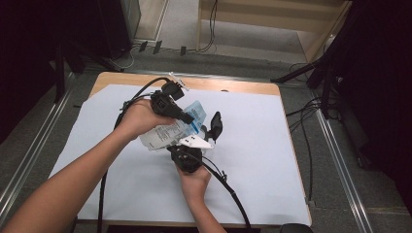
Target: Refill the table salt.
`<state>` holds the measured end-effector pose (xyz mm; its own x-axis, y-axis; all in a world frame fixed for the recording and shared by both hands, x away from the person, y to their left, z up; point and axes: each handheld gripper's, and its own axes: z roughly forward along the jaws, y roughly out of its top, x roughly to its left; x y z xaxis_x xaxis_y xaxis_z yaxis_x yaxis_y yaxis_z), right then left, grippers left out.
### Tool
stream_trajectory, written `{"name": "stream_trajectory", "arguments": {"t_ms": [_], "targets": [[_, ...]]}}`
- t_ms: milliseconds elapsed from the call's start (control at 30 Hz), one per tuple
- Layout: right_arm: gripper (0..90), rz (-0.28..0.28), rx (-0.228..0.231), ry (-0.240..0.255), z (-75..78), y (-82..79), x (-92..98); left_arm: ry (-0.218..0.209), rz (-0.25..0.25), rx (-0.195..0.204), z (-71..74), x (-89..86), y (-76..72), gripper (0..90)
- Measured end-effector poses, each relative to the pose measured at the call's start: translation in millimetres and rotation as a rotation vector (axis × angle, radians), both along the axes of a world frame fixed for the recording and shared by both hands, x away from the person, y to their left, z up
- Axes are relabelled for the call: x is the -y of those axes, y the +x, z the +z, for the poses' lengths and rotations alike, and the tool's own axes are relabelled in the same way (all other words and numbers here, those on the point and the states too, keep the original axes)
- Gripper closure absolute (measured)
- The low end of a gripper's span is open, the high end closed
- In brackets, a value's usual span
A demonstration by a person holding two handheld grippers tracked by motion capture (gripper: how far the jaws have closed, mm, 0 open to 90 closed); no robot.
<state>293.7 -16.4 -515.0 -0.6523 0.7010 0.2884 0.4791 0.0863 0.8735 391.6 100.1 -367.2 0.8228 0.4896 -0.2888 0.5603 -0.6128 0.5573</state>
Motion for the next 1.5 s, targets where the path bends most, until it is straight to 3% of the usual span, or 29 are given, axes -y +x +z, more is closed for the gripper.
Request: {"name": "stream_trajectory", "arguments": {"t_ms": [467, 1500], "targets": [[90.0, 0.005, -0.005, 0.043, 4.0, -0.1, 0.9, 0.018, 0.006, -0.001, 2.8, 9.9, -0.3, 90.0], [90.0, 0.009, -0.007, 0.072, 7.2, 1.9, -4.1, 0.05, 0.017, -0.018, 1.0, 17.1, 3.7, 90.0]]}}
